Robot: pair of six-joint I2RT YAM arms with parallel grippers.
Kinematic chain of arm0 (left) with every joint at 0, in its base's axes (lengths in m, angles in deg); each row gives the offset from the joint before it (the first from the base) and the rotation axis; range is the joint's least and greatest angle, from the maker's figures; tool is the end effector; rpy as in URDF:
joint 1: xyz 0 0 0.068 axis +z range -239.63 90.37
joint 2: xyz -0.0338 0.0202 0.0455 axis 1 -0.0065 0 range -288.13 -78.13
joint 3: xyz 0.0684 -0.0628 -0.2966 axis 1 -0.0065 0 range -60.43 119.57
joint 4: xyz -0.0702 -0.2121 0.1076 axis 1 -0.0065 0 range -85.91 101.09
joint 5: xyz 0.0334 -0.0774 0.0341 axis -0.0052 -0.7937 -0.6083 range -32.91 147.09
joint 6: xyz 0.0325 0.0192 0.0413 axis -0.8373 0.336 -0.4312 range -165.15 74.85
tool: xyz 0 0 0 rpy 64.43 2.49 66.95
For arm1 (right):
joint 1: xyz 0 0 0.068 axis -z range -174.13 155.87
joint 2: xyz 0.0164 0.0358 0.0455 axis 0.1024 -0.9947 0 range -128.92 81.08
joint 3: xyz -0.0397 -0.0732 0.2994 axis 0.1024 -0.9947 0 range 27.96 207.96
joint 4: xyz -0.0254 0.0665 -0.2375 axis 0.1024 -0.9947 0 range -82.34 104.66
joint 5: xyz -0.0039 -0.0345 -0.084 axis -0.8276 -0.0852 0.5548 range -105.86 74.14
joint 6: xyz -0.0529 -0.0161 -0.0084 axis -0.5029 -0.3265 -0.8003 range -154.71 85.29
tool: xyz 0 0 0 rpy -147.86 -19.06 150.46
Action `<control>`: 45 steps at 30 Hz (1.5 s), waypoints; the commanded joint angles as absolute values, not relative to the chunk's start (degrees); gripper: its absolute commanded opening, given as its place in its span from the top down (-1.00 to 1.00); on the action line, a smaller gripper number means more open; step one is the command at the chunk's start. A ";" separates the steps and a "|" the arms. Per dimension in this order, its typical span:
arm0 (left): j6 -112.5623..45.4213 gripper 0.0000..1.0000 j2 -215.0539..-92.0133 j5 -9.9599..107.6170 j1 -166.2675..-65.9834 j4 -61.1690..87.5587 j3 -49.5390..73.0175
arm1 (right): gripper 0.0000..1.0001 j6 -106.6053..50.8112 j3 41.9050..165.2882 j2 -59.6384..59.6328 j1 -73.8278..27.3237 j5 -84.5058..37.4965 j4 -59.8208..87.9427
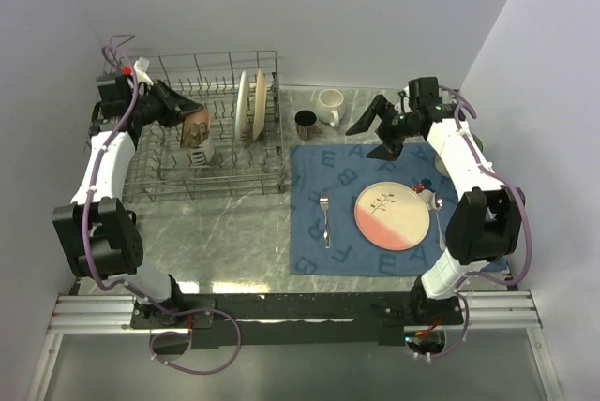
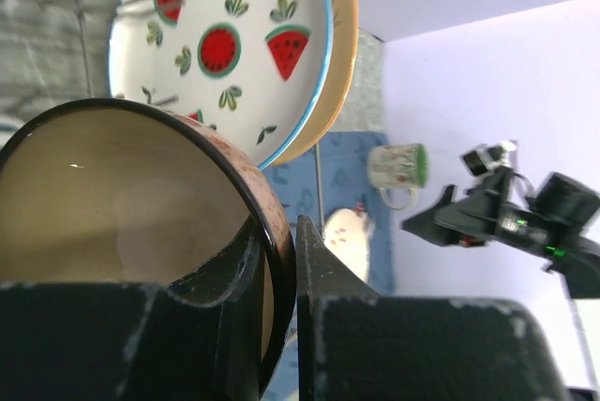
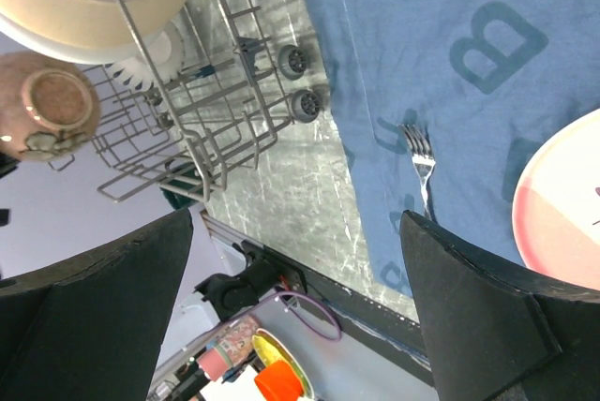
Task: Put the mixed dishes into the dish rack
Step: Insert the bowl into the dish rack
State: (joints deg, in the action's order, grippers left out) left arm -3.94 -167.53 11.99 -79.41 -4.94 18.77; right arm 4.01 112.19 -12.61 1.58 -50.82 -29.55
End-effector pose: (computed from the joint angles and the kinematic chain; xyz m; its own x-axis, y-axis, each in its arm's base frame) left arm 0.3445 0.0344 0.3900 -0.6568 -0.5909 -0.4685 0.0896 0.5557 -0.8265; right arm 0.3367 0.0474 0.3521 -0.8769 0.4482 -0.1735 0.1905 0.6555 0.7308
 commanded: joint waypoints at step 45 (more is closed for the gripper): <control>22.88 0.98 -171.64 -7.77 -63.79 48.88 -3.39 | -0.98 4.84 114.27 -17.36 1.92 -51.37 -28.32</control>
State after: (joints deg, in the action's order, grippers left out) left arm 20.30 -172.15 -4.54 -65.27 39.78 -1.82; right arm 4.47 112.28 -16.59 1.65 -51.28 -29.40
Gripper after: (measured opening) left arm 0.169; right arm 0.991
